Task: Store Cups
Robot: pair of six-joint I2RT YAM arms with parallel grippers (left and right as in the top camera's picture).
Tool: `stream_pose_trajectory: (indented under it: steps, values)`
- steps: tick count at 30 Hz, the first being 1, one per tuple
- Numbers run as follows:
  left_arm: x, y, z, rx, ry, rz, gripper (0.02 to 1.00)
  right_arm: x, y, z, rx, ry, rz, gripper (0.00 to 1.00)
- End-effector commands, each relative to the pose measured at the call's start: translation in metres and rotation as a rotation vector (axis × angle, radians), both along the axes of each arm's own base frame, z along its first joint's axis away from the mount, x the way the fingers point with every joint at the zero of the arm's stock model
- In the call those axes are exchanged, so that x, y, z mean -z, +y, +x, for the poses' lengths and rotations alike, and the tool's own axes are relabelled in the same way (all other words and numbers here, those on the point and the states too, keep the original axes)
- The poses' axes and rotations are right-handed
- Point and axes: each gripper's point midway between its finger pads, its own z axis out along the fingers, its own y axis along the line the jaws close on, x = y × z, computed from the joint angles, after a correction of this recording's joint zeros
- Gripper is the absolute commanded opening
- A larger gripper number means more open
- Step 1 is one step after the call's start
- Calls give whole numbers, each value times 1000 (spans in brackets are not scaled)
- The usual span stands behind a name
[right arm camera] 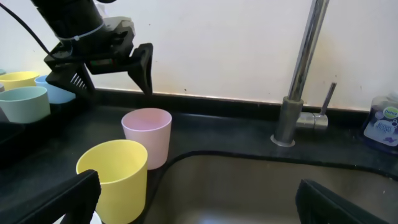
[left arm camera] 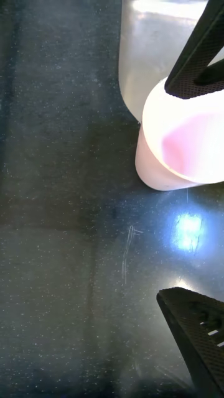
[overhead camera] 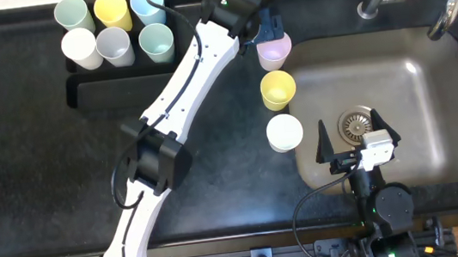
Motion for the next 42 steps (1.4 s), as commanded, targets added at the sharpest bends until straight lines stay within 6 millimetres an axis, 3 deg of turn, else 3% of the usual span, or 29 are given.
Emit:
stream_pose_trajectory:
  steps: [1, 7, 16, 19, 22, 24, 25, 28, 30, 34, 36, 40, 42]
  values:
    - [-1, -1, 2, -17, 2, -14, 1000, 3, 0, 0, 0, -2, 0, 996]
    - [13, 7, -24, 2, 123, 24, 1000, 3, 0, 0, 0, -2, 0, 998]
    - [40, -7, -29, -10, 165, 26, 1000, 3, 0, 0, 0, -2, 0, 998]
    - [49, -10, -26, -12, 161, 25, 939, 3, 0, 0, 0, -2, 0, 998]
    - [56, -15, -18, -13, 139, 17, 759, 3, 0, 0, 0, -2, 0, 998]
    - [61, -17, -17, -12, 140, 17, 566, 3, 0, 0, 0, -2, 0, 996]
    - [63, -17, -17, -11, 144, 20, 395, 3, 0, 0, 0, -2, 0, 998]
    - [64, -20, -19, -2, 144, 23, 62, 3, 0, 0, 0, -2, 0, 996]
    - [62, -22, -20, 1, 140, 20, 34, 3, 0, 0, 0, -2, 0, 998]
    - [48, -21, -21, 1, 121, 18, 34, 3, 0, 0, 0, -2, 0, 996]
    - [29, -12, -21, -17, 86, 43, 34, 3, 0, 0, 0, -2, 0, 998]
    - [-28, 26, -21, -87, -18, 123, 34, 3, 0, 0, 0, -2, 0, 996]
    - [-60, 56, -23, -137, -57, 156, 34, 3, 0, 0, 0, -2, 0, 998]
